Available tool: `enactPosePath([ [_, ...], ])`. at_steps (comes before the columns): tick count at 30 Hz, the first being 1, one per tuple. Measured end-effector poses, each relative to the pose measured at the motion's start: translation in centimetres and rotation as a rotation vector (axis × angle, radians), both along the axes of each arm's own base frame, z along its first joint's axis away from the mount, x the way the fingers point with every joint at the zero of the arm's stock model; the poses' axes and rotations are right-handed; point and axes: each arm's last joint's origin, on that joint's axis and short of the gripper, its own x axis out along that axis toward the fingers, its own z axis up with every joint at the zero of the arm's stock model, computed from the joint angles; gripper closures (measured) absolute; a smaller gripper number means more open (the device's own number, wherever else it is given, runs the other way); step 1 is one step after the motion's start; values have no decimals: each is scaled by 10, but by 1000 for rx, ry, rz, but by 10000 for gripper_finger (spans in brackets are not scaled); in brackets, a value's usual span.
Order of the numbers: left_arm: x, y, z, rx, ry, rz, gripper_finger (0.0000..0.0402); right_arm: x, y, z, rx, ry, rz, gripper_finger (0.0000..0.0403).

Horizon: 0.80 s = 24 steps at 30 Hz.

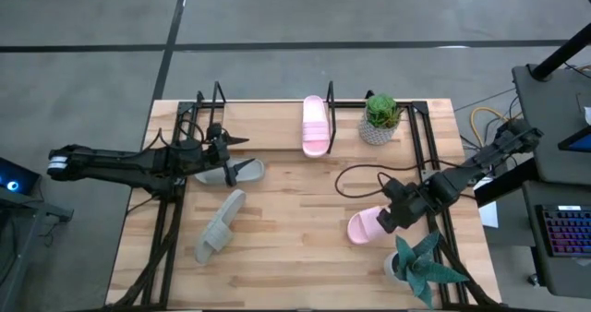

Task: Pick and place slides into the shelf
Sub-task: Put the pink slide on the shelf

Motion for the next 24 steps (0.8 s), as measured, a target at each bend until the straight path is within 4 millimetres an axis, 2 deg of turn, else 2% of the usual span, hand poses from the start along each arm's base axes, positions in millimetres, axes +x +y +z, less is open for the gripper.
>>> enactPosePath([
  [6, 0, 0, 0, 1, -1, 0, 134, -4, -2, -13, 8, 28, -64, 108],
  [14, 0, 0, 0, 5, -1, -1, 134, 0, 1, -29, 85, -42, -68, 109],
  [24, 0, 0, 0, 6, 0, -1, 134, 3, 3, -46, 153, -118, -74, 139],
])
